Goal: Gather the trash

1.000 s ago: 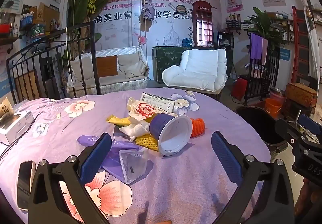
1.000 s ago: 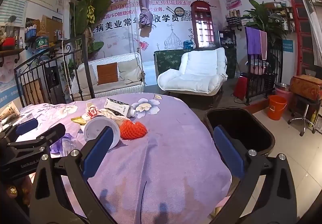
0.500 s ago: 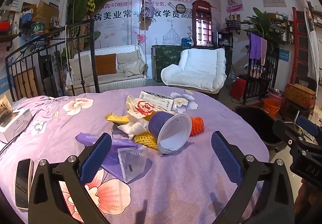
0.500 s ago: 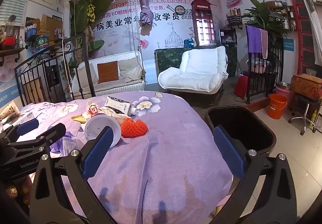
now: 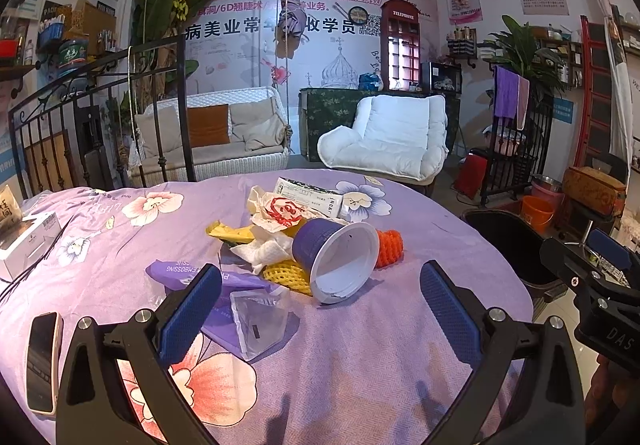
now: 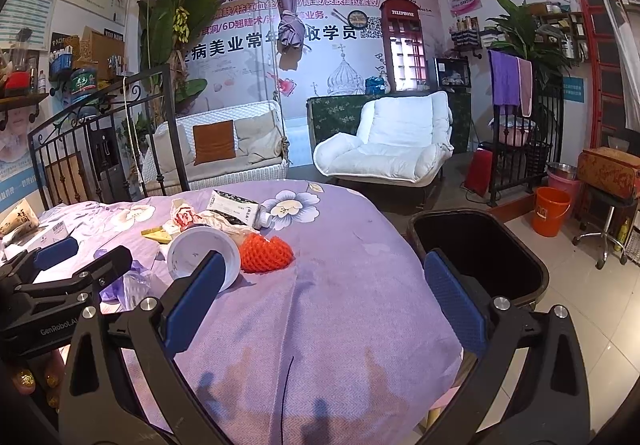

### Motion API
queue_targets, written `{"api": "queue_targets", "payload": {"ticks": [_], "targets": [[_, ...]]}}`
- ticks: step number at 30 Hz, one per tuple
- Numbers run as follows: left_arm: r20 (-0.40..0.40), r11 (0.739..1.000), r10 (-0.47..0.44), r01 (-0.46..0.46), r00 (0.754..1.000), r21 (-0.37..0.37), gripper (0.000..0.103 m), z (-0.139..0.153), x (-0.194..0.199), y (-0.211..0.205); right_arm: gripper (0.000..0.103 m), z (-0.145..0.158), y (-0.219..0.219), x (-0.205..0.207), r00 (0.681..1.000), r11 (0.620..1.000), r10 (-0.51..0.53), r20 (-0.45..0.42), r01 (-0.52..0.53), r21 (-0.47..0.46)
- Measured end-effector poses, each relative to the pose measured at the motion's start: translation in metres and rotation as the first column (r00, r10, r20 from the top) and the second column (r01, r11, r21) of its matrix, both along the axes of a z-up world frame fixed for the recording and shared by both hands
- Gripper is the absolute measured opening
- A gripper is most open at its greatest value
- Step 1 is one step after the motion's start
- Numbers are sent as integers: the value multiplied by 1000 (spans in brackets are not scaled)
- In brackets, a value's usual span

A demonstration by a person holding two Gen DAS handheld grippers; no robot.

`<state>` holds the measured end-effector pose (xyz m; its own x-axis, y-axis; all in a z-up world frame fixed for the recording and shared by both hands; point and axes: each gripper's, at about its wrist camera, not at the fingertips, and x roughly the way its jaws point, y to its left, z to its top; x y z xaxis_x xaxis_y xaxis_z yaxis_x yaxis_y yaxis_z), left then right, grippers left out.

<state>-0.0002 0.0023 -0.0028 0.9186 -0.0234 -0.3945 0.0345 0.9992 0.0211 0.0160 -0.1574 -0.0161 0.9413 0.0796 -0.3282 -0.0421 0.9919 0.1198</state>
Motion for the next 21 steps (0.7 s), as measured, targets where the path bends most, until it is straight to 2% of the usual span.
{"api": "queue_targets", "payload": {"ticks": [21], "targets": [[-4, 1000, -2, 2, 1000, -3, 98, -3, 1, -1, 99, -2, 4, 3, 1000, 1000, 8, -5, -8, -6]]}}
